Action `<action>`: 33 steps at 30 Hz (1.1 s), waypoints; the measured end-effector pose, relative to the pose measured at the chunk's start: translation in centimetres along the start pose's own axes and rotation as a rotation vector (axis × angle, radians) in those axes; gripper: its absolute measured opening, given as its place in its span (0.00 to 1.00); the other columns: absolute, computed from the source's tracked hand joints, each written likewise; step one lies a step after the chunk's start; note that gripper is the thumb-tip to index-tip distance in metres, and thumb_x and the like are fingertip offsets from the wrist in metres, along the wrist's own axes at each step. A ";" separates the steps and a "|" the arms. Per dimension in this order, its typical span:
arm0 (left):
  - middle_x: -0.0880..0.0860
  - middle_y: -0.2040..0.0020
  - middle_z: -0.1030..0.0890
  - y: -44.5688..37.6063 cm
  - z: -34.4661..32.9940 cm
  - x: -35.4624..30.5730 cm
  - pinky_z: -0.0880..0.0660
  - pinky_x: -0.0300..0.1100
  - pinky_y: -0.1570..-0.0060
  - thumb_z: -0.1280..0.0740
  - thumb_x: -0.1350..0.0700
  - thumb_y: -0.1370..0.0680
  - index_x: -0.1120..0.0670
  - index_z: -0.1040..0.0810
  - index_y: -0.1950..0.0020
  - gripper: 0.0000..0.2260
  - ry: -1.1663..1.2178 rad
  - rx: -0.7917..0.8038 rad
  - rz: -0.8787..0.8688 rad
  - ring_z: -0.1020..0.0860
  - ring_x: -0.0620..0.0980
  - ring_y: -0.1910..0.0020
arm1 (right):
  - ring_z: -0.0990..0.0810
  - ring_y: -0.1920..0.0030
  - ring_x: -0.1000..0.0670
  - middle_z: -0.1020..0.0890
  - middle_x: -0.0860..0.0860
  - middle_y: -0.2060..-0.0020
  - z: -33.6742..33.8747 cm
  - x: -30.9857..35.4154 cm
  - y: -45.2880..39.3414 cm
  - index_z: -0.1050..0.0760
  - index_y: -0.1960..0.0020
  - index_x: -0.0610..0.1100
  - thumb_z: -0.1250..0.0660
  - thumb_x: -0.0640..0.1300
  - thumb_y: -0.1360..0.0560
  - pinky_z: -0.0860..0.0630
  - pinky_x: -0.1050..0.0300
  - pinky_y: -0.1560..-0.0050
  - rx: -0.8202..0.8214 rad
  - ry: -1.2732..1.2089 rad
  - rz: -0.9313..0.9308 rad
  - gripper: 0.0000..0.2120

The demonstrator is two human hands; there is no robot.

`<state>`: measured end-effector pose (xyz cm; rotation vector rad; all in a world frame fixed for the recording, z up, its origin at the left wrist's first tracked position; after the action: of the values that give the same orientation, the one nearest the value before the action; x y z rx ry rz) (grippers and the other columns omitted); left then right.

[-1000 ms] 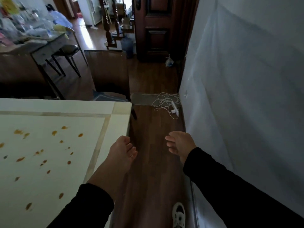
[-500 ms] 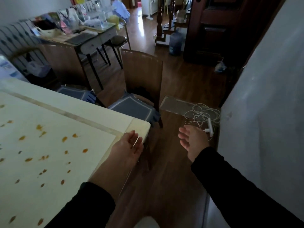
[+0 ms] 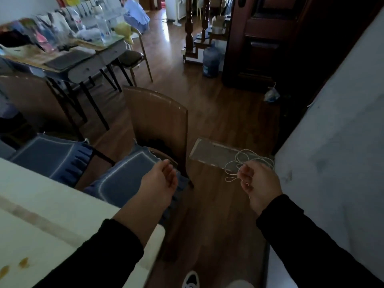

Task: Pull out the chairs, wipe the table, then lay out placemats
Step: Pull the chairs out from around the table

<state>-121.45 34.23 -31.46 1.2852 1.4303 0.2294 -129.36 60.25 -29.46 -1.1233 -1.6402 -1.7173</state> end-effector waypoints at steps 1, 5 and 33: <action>0.51 0.62 0.21 -1.1 -2.0 -0.8 0.25 0.40 0.62 0.33 0.58 0.20 0.57 0.20 0.52 0.05 0.005 0.000 -0.004 0.22 0.47 0.63 | 0.23 0.61 0.53 0.21 0.50 0.60 -0.4 1.3 -1.5 0.25 0.51 0.46 0.40 0.42 0.19 0.31 0.57 0.56 0.002 -0.020 0.004 0.06; 0.52 0.57 0.21 -5.5 -9.7 -3.6 0.24 0.43 0.53 0.35 0.55 0.19 0.56 0.20 0.45 0.07 0.046 0.021 -0.035 0.21 0.50 0.56 | 0.24 0.64 0.52 0.21 0.49 0.63 -2.2 6.5 -8.2 0.26 0.50 0.44 0.39 0.40 0.19 0.33 0.57 0.62 0.015 -0.067 0.035 0.04; 0.49 0.67 0.25 -27.6 -20.4 -22.5 0.26 0.40 0.58 0.32 0.60 0.23 0.55 0.24 0.62 0.07 0.407 -0.641 -0.242 0.27 0.45 0.67 | 0.19 0.53 0.48 0.17 0.49 0.53 -40.2 21.5 -37.3 0.23 0.46 0.46 0.39 0.45 0.19 0.27 0.51 0.48 0.679 0.429 -0.120 0.07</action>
<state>-158.40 16.41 -31.78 0.5506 1.6501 0.7499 -180.01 30.19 -29.33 -0.3166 -1.8081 -1.1874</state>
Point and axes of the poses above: each hand's wrist, its own y-axis away from the middle knuckle, its own z-axis out of the back of the hand, x = y × z, the point moved 10 cm from there along -y, towards the middle knuckle
